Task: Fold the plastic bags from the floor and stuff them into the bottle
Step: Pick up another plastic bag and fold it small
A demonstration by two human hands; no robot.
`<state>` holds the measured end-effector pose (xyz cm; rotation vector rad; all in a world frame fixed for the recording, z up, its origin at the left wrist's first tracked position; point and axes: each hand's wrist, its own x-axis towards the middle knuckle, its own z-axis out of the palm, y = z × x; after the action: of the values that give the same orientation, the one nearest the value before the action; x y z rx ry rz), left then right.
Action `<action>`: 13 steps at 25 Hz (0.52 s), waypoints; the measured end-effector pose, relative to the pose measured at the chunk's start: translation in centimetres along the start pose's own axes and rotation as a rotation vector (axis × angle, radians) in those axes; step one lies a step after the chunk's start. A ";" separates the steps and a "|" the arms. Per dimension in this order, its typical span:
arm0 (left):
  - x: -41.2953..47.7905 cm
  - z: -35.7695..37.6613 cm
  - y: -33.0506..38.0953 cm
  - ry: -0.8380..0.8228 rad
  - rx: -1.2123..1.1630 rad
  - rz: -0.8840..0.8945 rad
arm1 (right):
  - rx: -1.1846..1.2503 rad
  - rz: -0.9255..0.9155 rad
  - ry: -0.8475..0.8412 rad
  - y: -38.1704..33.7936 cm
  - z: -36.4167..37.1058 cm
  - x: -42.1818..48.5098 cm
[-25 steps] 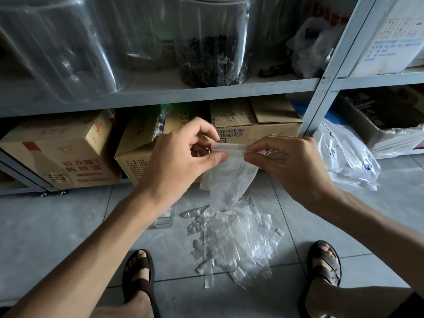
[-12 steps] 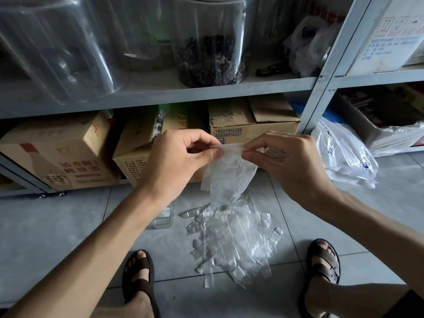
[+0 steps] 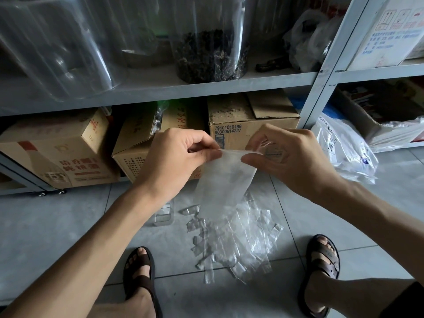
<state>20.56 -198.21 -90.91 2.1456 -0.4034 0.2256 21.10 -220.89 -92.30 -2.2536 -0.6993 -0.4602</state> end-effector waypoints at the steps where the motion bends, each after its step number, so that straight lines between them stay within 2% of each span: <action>1: -0.1 0.1 0.1 -0.002 -0.010 0.005 | 0.073 0.054 -0.016 -0.2 0.2 -0.1; 4: 0.0 0.1 0.1 -0.036 -0.074 -0.031 | 0.355 0.287 -0.090 -0.4 0.6 0.1; 7: 0.2 0.1 -0.2 -0.115 -0.161 -0.102 | 0.531 0.378 -0.108 -0.2 0.8 0.3; 10: 0.0 0.8 -0.5 -0.133 -0.426 -0.238 | 0.666 0.415 -0.025 -0.7 1.1 0.4; 13: -0.1 1.9 -0.5 -0.146 -0.723 -0.423 | 0.704 0.543 0.117 -0.8 1.6 0.5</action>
<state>20.71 -199.48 -92.38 1.4832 -0.0771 -0.2843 21.19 -219.13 -92.72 -1.6283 -0.1242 -0.0523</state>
